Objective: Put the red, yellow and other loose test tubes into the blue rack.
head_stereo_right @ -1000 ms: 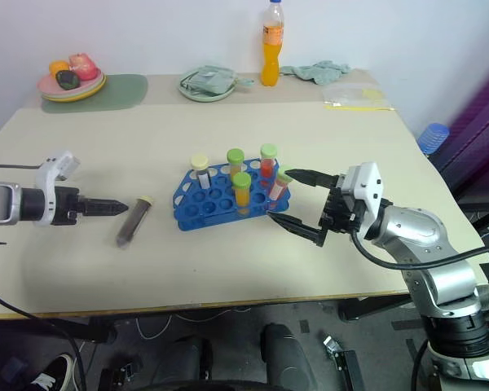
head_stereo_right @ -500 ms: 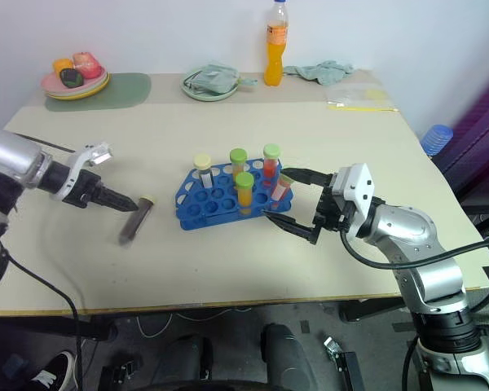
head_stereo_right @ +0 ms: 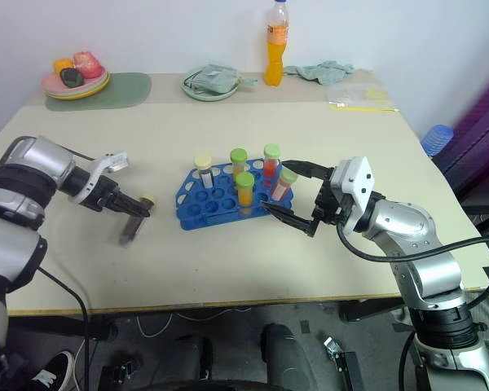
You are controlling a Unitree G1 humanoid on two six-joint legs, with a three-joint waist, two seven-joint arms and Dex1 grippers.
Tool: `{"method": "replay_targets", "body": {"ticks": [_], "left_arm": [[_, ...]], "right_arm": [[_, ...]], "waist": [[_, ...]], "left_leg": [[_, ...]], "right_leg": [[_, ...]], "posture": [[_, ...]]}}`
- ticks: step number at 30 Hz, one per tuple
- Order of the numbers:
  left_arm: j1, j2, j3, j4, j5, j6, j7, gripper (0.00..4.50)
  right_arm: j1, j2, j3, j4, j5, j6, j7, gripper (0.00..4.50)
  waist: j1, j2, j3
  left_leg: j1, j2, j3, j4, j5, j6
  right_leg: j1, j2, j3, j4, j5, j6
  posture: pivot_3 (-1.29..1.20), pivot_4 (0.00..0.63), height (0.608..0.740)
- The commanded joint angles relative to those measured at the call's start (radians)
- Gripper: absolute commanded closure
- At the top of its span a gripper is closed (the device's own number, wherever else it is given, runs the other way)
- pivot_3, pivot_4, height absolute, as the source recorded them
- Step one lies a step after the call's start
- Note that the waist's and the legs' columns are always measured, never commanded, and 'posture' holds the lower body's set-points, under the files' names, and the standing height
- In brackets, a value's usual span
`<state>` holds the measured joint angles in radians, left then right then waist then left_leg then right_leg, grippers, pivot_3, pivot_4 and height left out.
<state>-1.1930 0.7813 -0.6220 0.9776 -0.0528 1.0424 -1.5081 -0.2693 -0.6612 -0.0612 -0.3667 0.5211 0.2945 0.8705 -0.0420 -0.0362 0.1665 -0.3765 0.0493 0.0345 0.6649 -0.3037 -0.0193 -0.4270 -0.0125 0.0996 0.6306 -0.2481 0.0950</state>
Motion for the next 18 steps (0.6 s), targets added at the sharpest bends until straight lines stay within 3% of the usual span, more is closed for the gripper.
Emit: {"method": "replay_targets", "body": {"ticks": [1, 5, 10, 14, 18], "left_arm": [[-0.002, 0.005, 0.027, -0.007, 0.029, 0.015, -0.002, 0.0], [0.007, -0.002, 0.044, -0.012, 0.038, 0.037, 0.0, 1.27], [0.016, -0.004, 0.065, -0.027, 0.043, 0.042, 0.016, 3.65], [0.012, 0.006, 0.085, -0.045, 0.055, 0.044, 0.045, 3.8], [0.04, 0.044, 0.226, -0.093, 0.045, -0.101, 0.217, 3.8]], "right_arm": [[-0.013, -0.002, -0.021, -0.018, -0.012, -0.019, -0.005, 0.06], [-0.01, 0.003, -0.016, -0.007, -0.029, -0.038, 0.001, 0.0], [-0.01, 0.007, -0.014, -0.007, -0.034, -0.041, 0.003, 0.0], [-0.013, 0.008, -0.017, 0.002, -0.038, -0.044, 0.01, 0.0], [-0.015, -0.001, -0.029, 0.003, -0.041, -0.039, 0.006, 0.0]], "waist": [[0.0, 0.0, 0.0], [0.0, 0.0, 0.0], [0.0, 0.0, 0.0], [0.0, 0.0, 0.0], [-0.001, 0.0, 0.0]], "left_leg": [[0.0, 0.0, 0.0, 0.0, 0.0, 0.0], [0.0, 0.0, 0.0, 0.0, 0.0, 0.0], [0.0, 0.0, 0.0, 0.0, 0.0, 0.0], [0.0, 0.0, 0.0, 0.0, 0.0, 0.0], [0.0, 0.0, 0.0, 0.0, 0.0, 0.0]], "right_leg": [[0.0, 0.0, 0.0, 0.0, 0.0, 0.0], [0.0, 0.0, 0.0, 0.0, 0.0, 0.0], [0.0, 0.0, 0.0, 0.0, 0.0, 0.0], [0.0, 0.0, 0.0, 0.0, 0.0, 0.001], [0.0, 0.0, 0.0, 0.001, 0.001, 0.001]], "posture": [[0.0, 0.15, 0.74], [0.0, 0.15, 0.74], [0.0, 0.15, 0.74], [0.0, 0.15, 0.74], [0.0, 0.15, 0.74]]}}
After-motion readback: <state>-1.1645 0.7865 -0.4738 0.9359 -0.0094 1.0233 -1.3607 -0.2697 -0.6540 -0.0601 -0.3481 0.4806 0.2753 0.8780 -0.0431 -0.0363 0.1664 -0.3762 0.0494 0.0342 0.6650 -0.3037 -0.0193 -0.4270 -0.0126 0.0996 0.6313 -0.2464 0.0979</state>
